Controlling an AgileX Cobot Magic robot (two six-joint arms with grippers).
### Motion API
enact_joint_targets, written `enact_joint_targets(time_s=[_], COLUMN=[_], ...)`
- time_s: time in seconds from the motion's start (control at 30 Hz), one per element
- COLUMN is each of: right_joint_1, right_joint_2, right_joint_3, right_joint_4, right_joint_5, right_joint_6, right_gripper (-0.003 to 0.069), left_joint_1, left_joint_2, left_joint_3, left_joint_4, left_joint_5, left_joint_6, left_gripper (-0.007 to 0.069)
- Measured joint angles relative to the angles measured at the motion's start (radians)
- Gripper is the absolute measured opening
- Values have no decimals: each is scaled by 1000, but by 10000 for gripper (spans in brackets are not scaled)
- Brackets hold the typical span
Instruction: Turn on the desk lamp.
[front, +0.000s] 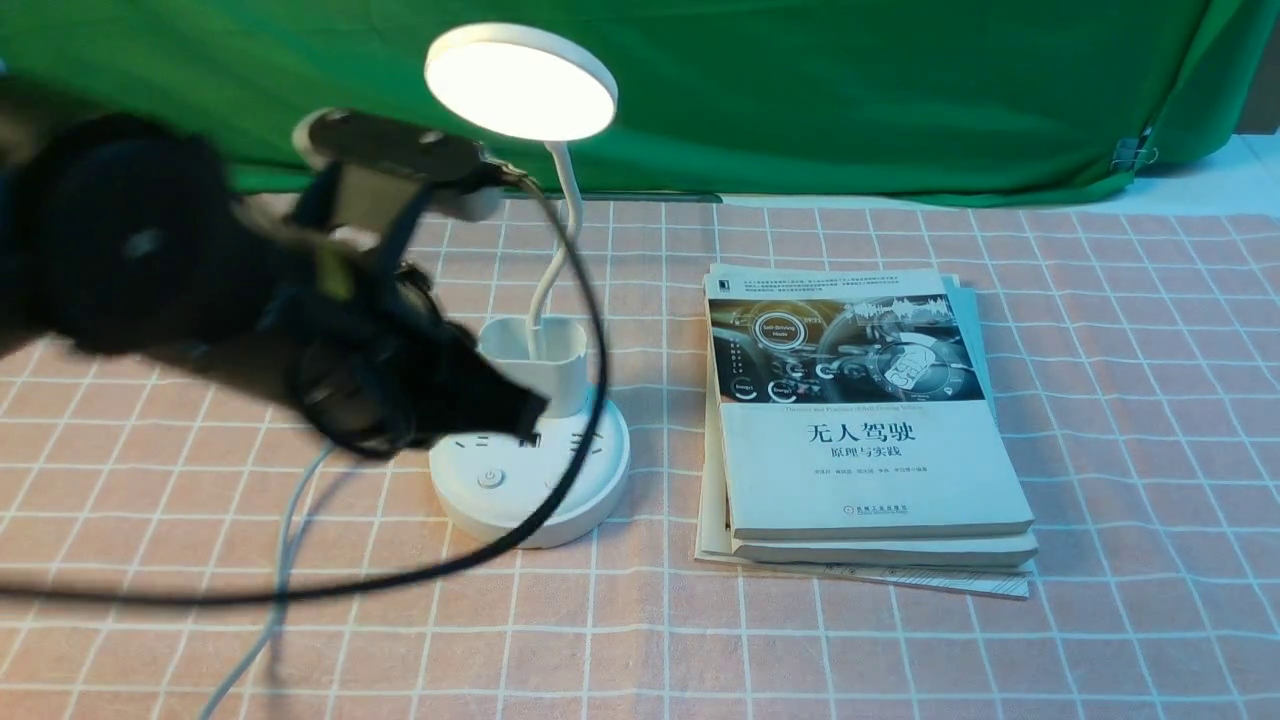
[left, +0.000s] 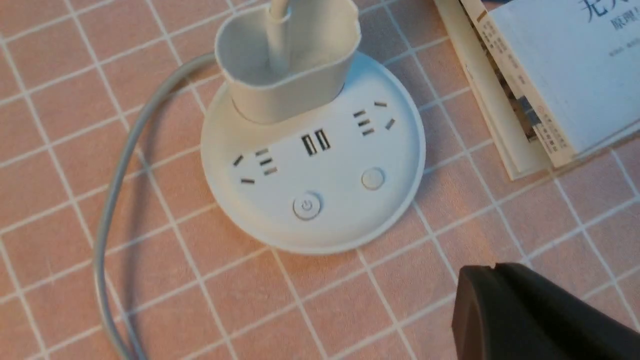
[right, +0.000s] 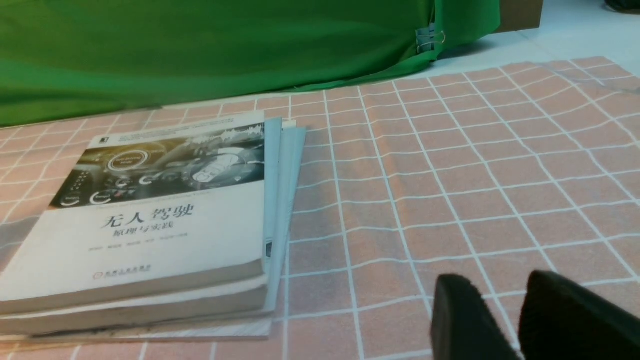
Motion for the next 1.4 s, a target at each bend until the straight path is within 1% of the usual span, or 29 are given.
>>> enact_joint_targets(time_s=[0.03,0.1,0.13,0.2,0.27,0.37,0.47,0.67,0.87,1.03,1.1,1.17,1.2,1.23,1.3,1.37,1.4], right_joint_1=[0,0,0,0,0,0,0,0,0,0,0,0,0,0,0,0,0], right_joint_2=[0,0,0,0,0,0,0,0,0,0,0,0,0,0,0,0,0], right_joint_3=[0,0,0,0,0,0,0,0,0,0,0,0,0,0,0,0,0], right_joint_4=[0,0,0,0,0,-1,-1,-1,-1,-1,-1,-1,-1,-1,-1,-1,-1], right_joint_5=[0,0,0,0,0,0,0,0,0,0,0,0,0,0,0,0,0], right_joint_6=[0,0,0,0,0,0,0,0,0,0,0,0,0,0,0,0,0], right_gripper=[241,241,241,241,241,241,241,241,241,241,241,241,241,241,241,241,241], left_joint_1=[0,0,0,0,0,0,0,0,0,0,3,41,57,110,157,320,320], left_joint_2=[-68,-123,-235,-334,-398,-574,-692,-826,-859,-930,-985,-1058,-1074,-1108,-1129,-1172,-1172], left_joint_3=[48,87,152,211,238,298,312,312,316,396,455,544,567,613,659,764,764], left_joint_4=[0,1,1,1,1,1,1,0,3,92,153,204,217,224,223,161,154], left_joint_5=[-18,-33,-65,-91,-94,-90,-86,-90,-92,-170,-239,-317,-342,-374,-396,-460,-465], left_joint_6=[-19,-32,-48,-61,-66,-69,-69,-73,-73,-83,-122,-187,-200,-216,-223,-199,-195], left_gripper=[21,21,21,21,21,21,21,21,21,21,21,21,21,21,21,21,21])
